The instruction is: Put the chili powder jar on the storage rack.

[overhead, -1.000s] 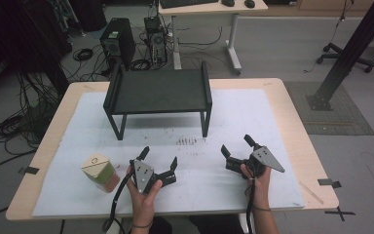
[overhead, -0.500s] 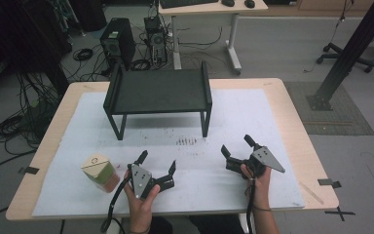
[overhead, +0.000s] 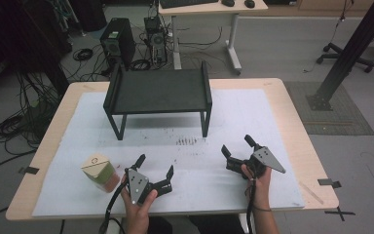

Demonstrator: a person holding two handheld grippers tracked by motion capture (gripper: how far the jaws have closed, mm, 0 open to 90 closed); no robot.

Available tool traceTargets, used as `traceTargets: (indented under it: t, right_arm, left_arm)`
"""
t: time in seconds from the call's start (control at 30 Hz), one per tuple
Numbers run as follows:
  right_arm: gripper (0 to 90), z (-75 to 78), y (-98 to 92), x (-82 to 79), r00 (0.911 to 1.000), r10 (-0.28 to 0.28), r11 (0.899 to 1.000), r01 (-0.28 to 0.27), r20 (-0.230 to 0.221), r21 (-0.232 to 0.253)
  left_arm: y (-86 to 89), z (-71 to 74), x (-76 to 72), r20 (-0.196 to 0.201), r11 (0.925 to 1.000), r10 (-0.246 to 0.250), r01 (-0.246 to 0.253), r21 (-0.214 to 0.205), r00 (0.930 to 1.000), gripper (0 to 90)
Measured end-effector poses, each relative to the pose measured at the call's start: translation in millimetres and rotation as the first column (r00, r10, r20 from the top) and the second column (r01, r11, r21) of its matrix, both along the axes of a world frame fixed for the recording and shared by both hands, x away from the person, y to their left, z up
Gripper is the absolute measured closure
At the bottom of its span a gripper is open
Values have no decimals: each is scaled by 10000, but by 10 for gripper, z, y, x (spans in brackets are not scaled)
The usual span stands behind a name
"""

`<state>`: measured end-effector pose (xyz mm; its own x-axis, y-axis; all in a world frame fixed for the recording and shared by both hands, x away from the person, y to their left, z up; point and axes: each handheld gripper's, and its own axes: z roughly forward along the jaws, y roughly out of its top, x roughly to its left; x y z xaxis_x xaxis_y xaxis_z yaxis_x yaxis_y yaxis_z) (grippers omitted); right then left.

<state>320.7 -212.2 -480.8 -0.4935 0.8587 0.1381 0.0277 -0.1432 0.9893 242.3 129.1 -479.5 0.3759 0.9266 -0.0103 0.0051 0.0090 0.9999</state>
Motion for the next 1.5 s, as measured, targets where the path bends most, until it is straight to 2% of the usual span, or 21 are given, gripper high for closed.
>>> traceTargets:
  t: [1.5]
  right_arm:
    - [1,0,-6,-6,10000,12,10000,-12,30,43]
  left_arm:
    - [216,-4,-301,166,10000,-62,64,-76,9998,5]
